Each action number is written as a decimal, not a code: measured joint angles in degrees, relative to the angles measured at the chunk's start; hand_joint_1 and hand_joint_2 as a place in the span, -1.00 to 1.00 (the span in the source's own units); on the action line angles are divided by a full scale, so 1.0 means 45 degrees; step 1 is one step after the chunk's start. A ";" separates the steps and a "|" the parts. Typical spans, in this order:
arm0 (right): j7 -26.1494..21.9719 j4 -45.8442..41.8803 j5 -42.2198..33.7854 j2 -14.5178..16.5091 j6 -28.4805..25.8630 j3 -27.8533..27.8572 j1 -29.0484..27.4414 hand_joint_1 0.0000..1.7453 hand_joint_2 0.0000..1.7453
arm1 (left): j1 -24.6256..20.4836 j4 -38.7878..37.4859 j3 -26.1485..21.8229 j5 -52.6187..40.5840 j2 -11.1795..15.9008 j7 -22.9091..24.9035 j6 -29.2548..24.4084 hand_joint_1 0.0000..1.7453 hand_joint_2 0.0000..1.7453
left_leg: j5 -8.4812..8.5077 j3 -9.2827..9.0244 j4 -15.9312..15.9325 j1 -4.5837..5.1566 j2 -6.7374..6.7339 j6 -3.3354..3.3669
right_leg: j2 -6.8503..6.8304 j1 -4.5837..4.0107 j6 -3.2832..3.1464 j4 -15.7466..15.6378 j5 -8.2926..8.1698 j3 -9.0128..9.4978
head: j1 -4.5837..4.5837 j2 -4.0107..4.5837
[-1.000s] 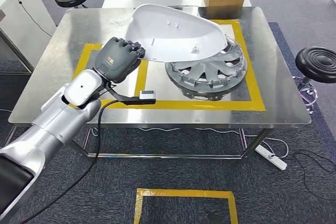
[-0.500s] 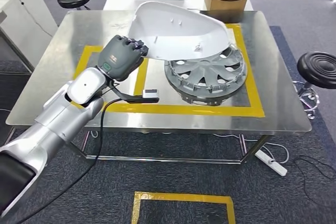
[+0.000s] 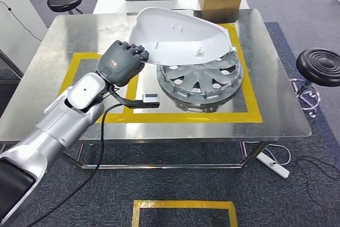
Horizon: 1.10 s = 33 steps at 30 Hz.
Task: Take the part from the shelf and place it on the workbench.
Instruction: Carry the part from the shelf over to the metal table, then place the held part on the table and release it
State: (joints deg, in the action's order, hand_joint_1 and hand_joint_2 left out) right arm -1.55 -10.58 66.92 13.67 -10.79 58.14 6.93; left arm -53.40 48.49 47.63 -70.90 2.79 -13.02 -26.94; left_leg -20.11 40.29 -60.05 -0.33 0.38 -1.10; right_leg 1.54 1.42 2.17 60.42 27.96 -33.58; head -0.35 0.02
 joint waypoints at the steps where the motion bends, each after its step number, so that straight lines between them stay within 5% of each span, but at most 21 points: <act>1: 0.0000 0.0000 0.0001 0.0000 0.0001 0.0000 0.0001 -1.00 1.00 | 0.0004 -0.0001 -0.0005 0.0006 -0.0001 -0.0004 0.0012 1.00 1.00 | 0.0020 -0.0141 0.0333 0.0007 0.0007 -0.0111 | -0.0001 -0.0032 0.0010 0.0009 0.0054 0.0005 | -0.0005 0.0000; 4: 0.0000 0.0000 0.0004 -0.0006 0.0002 0.0001 0.0004 -1.00 1.00 | 0.0035 -0.0007 -0.0009 0.0010 0.0007 -0.0012 0.0029 1.00 1.00 | -0.0120 -0.0220 0.0503 -0.0011 0.0065 -0.0360 | -0.0042 -0.0061 -0.0038 -0.0110 0.0085 0.0073 | -0.0006 0.0000; 8: 0.0001 -0.0002 0.0004 -0.0006 0.0002 0.0001 0.0021 -1.00 1.00 | 0.0039 -0.0012 -0.0009 0.0013 0.0044 -0.0024 0.0035 1.00 1.00 | -0.0152 -0.0219 0.0503 -0.0007 0.0129 -0.0190 | -0.0132 -0.0068 0.0065 -0.0353 0.0043 0.0225 | -0.0012 0.0000; 19: 0.0032 -0.0005 0.0123 -0.0006 0.0018 0.0000 0.0059 -1.00 1.00 | -0.0130 -0.0372 -0.0013 0.0013 0.0095 0.0058 0.0353 1.00 1.00 | -0.0099 -0.0225 0.0503 -0.0006 0.0132 -0.0028 | -0.0134 -0.0075 0.0275 -0.0469 -0.0052 0.0269 | -0.0003 0.0000; 27: 0.0316 -0.0005 0.0758 -0.0006 0.0182 -0.0060 0.0349 -1.00 1.00 | -0.1238 -0.3884 -0.0639 0.0064 0.0118 0.1247 0.0382 1.00 1.00 | -0.0054 -0.0251 0.0508 -0.0032 0.0127 -0.0037 | -0.0120 -0.0115 0.0276 -0.0454 -0.0075 0.0292 | -0.0004 0.0000; 33: 0.0436 -0.0005 0.1138 0.0000 0.0278 -0.0302 0.0480 -1.00 1.00 | -0.1503 -0.5910 -0.1437 0.0378 0.1038 0.1796 0.0487 1.00 1.00 | -0.0054 -0.0268 0.0509 -0.0047 0.0115 -0.0040 | -0.0121 -0.0125 0.0260 -0.0448 -0.0074 0.0297 | 0.0001 0.0000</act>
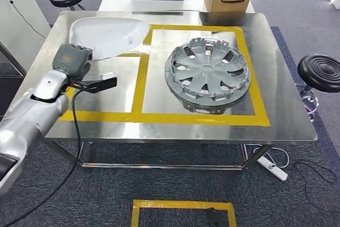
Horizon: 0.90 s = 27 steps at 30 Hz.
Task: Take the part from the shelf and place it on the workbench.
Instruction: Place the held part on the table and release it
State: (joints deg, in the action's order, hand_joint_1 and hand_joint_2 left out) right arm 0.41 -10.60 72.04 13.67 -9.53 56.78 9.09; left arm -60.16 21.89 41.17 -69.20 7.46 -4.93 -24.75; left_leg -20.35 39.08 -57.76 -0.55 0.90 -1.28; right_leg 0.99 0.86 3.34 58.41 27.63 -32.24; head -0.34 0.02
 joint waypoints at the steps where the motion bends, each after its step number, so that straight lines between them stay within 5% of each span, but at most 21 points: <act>1: 0.0004 0.0000 0.0040 0.0001 0.0002 -0.0035 0.0013 -1.00 1.00 | 0.0004 -0.0193 -0.0130 0.0035 0.0136 -0.0050 -0.0046 1.00 1.00 | 0.0000 0.0000 0.0000 -0.0005 0.0009 0.0000 | -0.0020 -0.0002 -0.0005 0.0000 0.0007 -0.0001 | 0.0001 0.0000; 7: 0.0002 0.0000 0.0157 0.0030 0.0012 -0.0161 0.0227 -1.00 1.00 | -0.0082 -0.0692 -0.0450 -0.0128 0.0345 -0.0245 -0.0272 1.00 1.00 | -0.0002 0.0002 0.0000 -0.0010 0.0052 0.0000 | -0.0078 -0.0004 -0.0017 -0.0005 0.0024 0.0014 | -0.0002 0.0000; 11: 0.0007 0.0000 0.0205 0.0051 0.0013 -0.0265 0.0258 -1.00 -1.00 | -0.0234 -0.0796 -0.0481 -0.0197 0.0294 -0.0260 -0.0249 -1.00 1.00 | 0.0000 0.0001 0.0000 -0.0004 0.0047 0.0002 | -0.0062 0.0001 -0.0002 -0.0008 0.0011 0.0017 | -0.0004 0.0000; 15: 0.0015 0.0000 0.0245 0.0072 0.0018 -0.0300 0.0253 -1.00 -1.00 | -0.0291 -0.0850 -0.0597 -0.0108 0.0286 -0.0340 -0.0436 -1.00 -1.00 | 0.0005 -0.0001 0.0000 -0.0004 0.0044 0.0006 | -0.0060 -0.0002 0.0003 -0.0008 0.0006 0.0018 | -0.0001 0.0000; 27: 0.0045 0.0000 0.0335 0.0157 0.0035 -0.0323 0.0235 -1.00 -1.00 | -0.0174 -0.0952 -0.1034 -0.0080 0.0368 -0.0278 -0.1420 -1.00 -1.00 | 0.0004 0.0000 0.0000 -0.0007 0.0044 0.0005 | -0.0062 -0.0009 -0.0001 -0.0006 0.0010 0.0024 | -0.0002 0.0000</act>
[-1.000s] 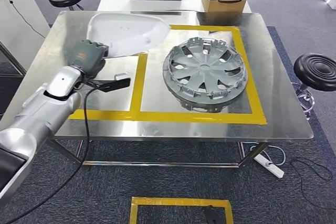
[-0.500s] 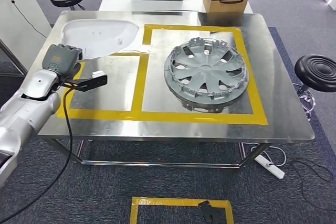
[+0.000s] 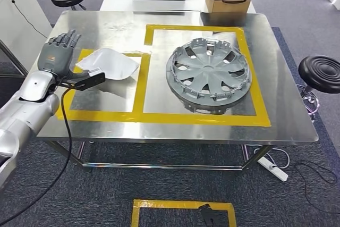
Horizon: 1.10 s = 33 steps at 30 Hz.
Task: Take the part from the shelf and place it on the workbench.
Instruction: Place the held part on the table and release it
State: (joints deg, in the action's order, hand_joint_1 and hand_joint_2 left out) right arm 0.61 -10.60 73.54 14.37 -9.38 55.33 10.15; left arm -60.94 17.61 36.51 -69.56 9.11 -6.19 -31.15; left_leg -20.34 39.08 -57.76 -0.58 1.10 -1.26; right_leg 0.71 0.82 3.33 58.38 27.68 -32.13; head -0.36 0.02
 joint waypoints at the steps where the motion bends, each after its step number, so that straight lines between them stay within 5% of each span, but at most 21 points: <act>1: 0.0000 0.0000 0.0004 0.0005 0.0000 -0.0002 -0.0002 -1.00 -1.00 | 0.0018 -0.0008 -0.0023 0.0010 0.0015 0.0000 -0.0027 -1.00 -1.00 | 0.0000 0.0000 0.0000 0.0000 0.0000 0.0000 | -0.0001 0.0000 0.0000 0.0000 0.0000 0.0000 | 0.0000 0.0000; 12: 0.0000 0.0000 0.0079 0.0022 -0.0005 -0.0021 -0.0025 -1.00 -1.00 | 0.0287 -0.0052 -0.0548 0.0316 0.0073 0.0178 -0.0272 -1.00 -1.00 | 0.0001 -0.0001 0.0000 -0.0001 0.0000 0.0000 | -0.0001 0.0001 0.0000 0.0000 0.0000 -0.0001 | 0.0001 0.0000; 20: 0.0072 0.0000 0.0141 0.0081 -0.0005 -0.0066 -0.0034 -1.00 -1.00 | 0.0427 -0.0052 -0.0964 0.0443 0.0078 0.0132 -0.0398 -1.00 -1.00 | -0.0032 -0.0068 0.0071 0.0079 -0.0011 0.0252 | -0.0004 0.0113 0.0199 -0.0072 0.0045 0.0051 | 0.0004 0.0000; 22: 0.0078 0.0000 0.0148 0.0092 -0.0003 -0.0068 -0.0030 -1.00 -1.00 | 0.0438 -0.0052 -0.0987 0.0438 0.0069 0.0100 -0.0413 -1.00 -1.00 | 0.0025 -0.0154 0.0209 0.0019 -0.0040 0.0343 | -0.0032 0.0087 0.0215 0.0659 0.0534 -0.0279 | -0.0015 0.0000; 24: 0.0085 0.0000 0.0154 0.0095 0.0000 -0.0069 -0.0045 -1.00 -1.00 | 0.0490 -0.0055 -0.0998 0.0419 0.0061 0.0070 -0.0408 -1.00 -1.00 | 0.0023 -0.0173 0.0230 0.0025 -0.0067 0.0378 | -0.0049 0.0073 0.0196 0.2321 0.1357 -0.1076 | -0.0014 0.0000; 26: 0.0096 0.0000 0.0159 0.0092 0.0000 -0.0069 -0.0082 -1.00 -1.00 | 0.0580 -0.0059 -0.0998 0.0398 0.0051 0.0034 -0.0396 -1.00 -1.00 | 0.0020 -0.0170 0.0228 0.0039 -0.0079 0.0380 | -0.0049 0.0064 0.0202 0.3520 0.1653 -0.1701 | -0.0008 0.0000; 28: 0.0103 0.0000 0.0162 0.0092 0.0000 -0.0069 -0.0088 -1.00 -1.00 | 0.0642 -0.0062 -0.0998 0.0390 0.0039 0.0006 -0.0393 -1.00 -1.00 | 0.0034 -0.0170 0.0219 0.0022 -0.0072 0.0341 | -0.0056 0.0070 0.0188 0.2889 0.1010 -0.1447 | -0.0012 0.0000; 30: 0.0107 0.0000 0.0162 0.0095 0.0001 -0.0069 -0.0052 -1.00 -1.00 | 0.0651 -0.0062 -0.1004 0.0386 0.0040 -0.0005 -0.0394 -1.00 -1.00 | 0.0056 -0.0156 0.0185 0.0011 -0.0050 0.0222 | -0.0063 0.0073 0.0146 0.1200 0.0195 -0.0596 | -0.0015 0.0000; 33: 0.0109 0.0000 0.0165 0.0093 0.0005 -0.0069 -0.0035 -1.00 -1.00 | 0.0638 -0.0062 -0.1030 0.0361 0.0064 -0.0005 -0.0386 -1.00 -1.00 | 0.0180 -0.0127 0.0168 0.0034 -0.0014 -0.0066 | -0.0007 0.0015 -0.0058 0.0305 -0.0123 -0.0157 | 0.0029 0.0000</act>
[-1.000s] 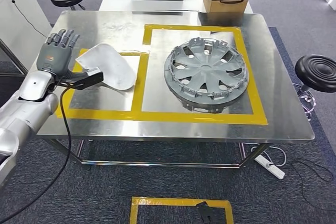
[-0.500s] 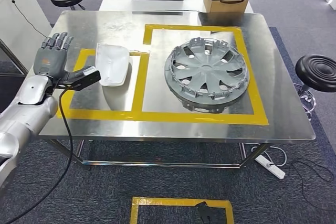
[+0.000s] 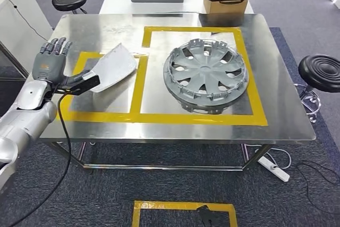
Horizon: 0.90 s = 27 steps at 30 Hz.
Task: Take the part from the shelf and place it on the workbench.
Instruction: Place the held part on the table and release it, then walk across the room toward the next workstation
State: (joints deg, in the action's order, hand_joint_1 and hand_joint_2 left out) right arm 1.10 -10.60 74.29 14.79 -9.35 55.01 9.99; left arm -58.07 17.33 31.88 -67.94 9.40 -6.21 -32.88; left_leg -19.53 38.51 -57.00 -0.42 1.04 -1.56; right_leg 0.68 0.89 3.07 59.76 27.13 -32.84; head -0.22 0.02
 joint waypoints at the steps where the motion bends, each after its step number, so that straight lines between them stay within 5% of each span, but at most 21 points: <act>1: 0.0001 0.0000 0.0001 0.0000 -0.0001 0.0000 -0.0002 -1.00 -1.00 | 0.0001 0.0000 -0.0002 -0.0029 0.0002 -0.0004 0.0005 -1.00 -1.00 | 0.0066 0.0000 0.0024 -0.0014 0.0004 -0.0097 | 0.0015 -0.0001 -0.0102 -0.0019 -0.0051 -0.0056 | 0.0007 0.0000; 4: 0.0002 0.0000 0.0003 0.0005 -0.0004 0.0000 0.0010 -1.00 -1.00 | -0.0002 -0.0001 -0.0011 -0.0095 0.0021 -0.0015 0.0018 -1.00 -1.00 | -0.0458 0.0229 -0.0471 -0.0065 -0.0048 -0.0321 | 0.0015 0.0037 -0.0420 -0.0106 -0.0274 -0.0193 | 0.0072 0.0000; 7: 0.0002 0.0000 0.0006 0.0006 -0.0005 0.0000 -0.0006 -1.00 -1.00 | 0.0025 -0.0009 -0.0017 -0.0102 0.0027 -0.0015 0.0023 -1.00 -1.00 | -0.1979 0.1046 -0.2848 -0.0077 -0.0080 -0.0460 | 0.0006 0.0046 -0.0526 -0.0113 -0.0490 -0.0440 | 0.0159 0.0000; 8: 0.0002 0.0000 0.0006 0.0006 -0.0005 0.0000 -0.0009 -1.00 -1.00 | 0.0052 -0.0013 -0.0017 -0.0112 0.0022 -0.0015 0.0024 -1.00 -1.00 | -0.2216 0.1182 -0.3415 -0.0077 -0.0081 -0.0481 | 0.0003 0.0045 -0.0515 -0.0110 -0.0559 -0.0534 | 0.0162 0.0000; 10: 0.0002 0.0000 0.0009 0.0006 -0.0005 0.0000 -0.0009 -1.00 -1.00 | 0.0081 -0.0019 -0.0019 -0.0160 0.0012 -0.0015 0.0025 -1.00 -1.00 | -0.2022 0.0787 -0.3214 -0.0081 -0.0084 -0.0478 | -0.0001 0.0051 -0.0457 -0.0106 -0.0685 -0.0701 | 0.0166 0.0000; 13: 0.0002 -0.0001 0.0011 0.0004 -0.0007 0.0000 0.0004 -1.00 -1.00 | 0.0031 -0.0019 -0.0036 -0.0225 -0.0004 -0.0023 0.0023 -1.00 -1.00 | -0.1379 -0.0890 -0.0877 -0.0085 -0.0083 -0.0424 | 0.0005 0.0022 -0.0282 -0.0100 -0.0835 -0.0850 | 0.0183 0.0000; 15: 0.0004 -0.0001 0.0011 0.0001 -0.0008 0.0000 0.0008 -1.00 -1.00 | 0.0018 -0.0019 -0.0045 -0.0235 -0.0019 -0.0032 0.0025 -1.00 -1.00 | -0.1366 -0.1323 -0.0143 -0.0053 -0.0063 -0.0313 | 0.0014 -0.0024 -0.0131 -0.0110 -0.0947 -0.0906 | 0.0201 0.0000; 18: 0.0007 0.0000 0.0011 0.0001 -0.0004 0.0000 -0.0035 -1.00 -1.00 | 0.0065 -0.0019 -0.0047 -0.0255 -0.0090 -0.0034 0.0027 -1.00 -1.00 | -0.1218 -0.1176 -0.0078 -0.0040 -0.0074 0.0026 | -0.0006 0.0010 0.0077 -0.0053 -0.0910 -0.1026 | 0.0193 0.0000; 20: 0.0007 0.0000 0.0011 0.0001 -0.0001 0.0000 -0.0049 -1.00 -1.00 | 0.0067 -0.0021 -0.0052 -0.0261 -0.0130 -0.0034 0.0027 -1.00 -1.00 | -0.1064 -0.1037 -0.0044 -0.0056 -0.0099 0.0246 | -0.0040 0.0020 0.0146 0.0873 -0.0149 -0.1420 | 0.0147 0.0000; 23: 0.0007 0.0000 0.0011 0.0001 -0.0004 0.0000 -0.0054 -1.00 -1.00 | 0.0100 -0.0024 -0.0099 -0.0261 -0.0158 -0.0034 0.0029 -1.00 -1.00 | -0.0837 -0.0738 -0.0048 0.0010 -0.0112 0.0378 | -0.0051 -0.0021 0.0157 0.3256 0.1163 -0.2192 | 0.0115 0.0000; 25: 0.0007 0.0000 0.0011 0.0001 -0.0005 0.0000 -0.0050 -1.00 -1.00 | 0.0144 -0.0024 -0.0142 -0.0262 -0.0171 -0.0034 0.0031 -1.00 -1.00 | -0.0687 -0.0555 -0.0051 0.0052 -0.0107 0.0379 | -0.0049 -0.0084 0.0085 0.3198 0.1048 -0.1852 | 0.0118 0.0000; 27: 0.0007 0.0000 0.0011 0.0001 -0.0005 0.0000 -0.0032 -1.00 -1.00 | 0.0161 -0.0024 -0.0172 -0.0263 -0.0169 -0.0034 0.0031 -1.00 -1.00 | -0.0558 -0.0438 -0.0057 0.0073 -0.0096 0.0323 | -0.0050 -0.0151 -0.0049 0.1505 0.0487 -0.0695 | 0.0119 0.0000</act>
State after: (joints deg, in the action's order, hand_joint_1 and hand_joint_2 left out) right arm 1.14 -10.60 74.34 14.80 -9.38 55.01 9.85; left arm -57.34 17.22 31.10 -69.12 8.64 -6.36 -32.74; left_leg -22.04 36.54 -57.26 -0.10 0.61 -0.11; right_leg 0.46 0.21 2.85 66.53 29.32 -35.97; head 0.31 0.02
